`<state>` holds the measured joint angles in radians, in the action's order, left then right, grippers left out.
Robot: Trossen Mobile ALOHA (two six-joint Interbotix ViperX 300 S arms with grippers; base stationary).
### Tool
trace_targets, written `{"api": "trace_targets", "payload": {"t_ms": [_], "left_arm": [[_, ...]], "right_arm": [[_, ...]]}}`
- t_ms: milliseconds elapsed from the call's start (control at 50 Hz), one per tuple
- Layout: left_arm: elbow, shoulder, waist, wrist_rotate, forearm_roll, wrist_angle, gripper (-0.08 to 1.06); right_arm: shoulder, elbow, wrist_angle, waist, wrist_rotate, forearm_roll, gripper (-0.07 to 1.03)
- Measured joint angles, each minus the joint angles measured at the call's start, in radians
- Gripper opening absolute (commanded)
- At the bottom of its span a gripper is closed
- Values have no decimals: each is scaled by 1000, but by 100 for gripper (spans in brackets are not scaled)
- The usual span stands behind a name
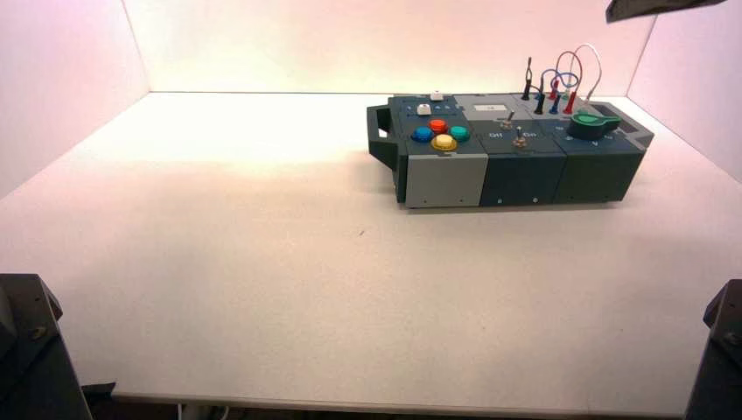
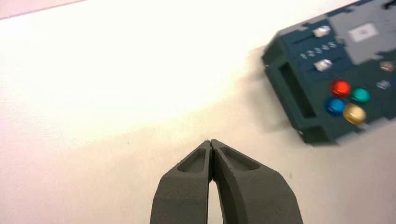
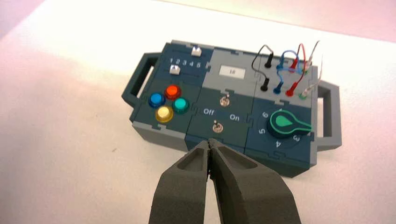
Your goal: Move the box to the right.
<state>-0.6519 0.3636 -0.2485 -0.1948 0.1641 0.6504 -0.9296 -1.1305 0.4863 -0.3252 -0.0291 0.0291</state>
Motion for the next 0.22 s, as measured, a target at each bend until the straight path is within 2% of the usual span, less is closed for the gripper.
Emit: {"api": "trace_targets", "payload": {"t_ms": [220], "left_arm": [[-110,230,-2,9,0,3,-3]], "right_arm": [[55,21,9,-6,0,5,-2]]}}
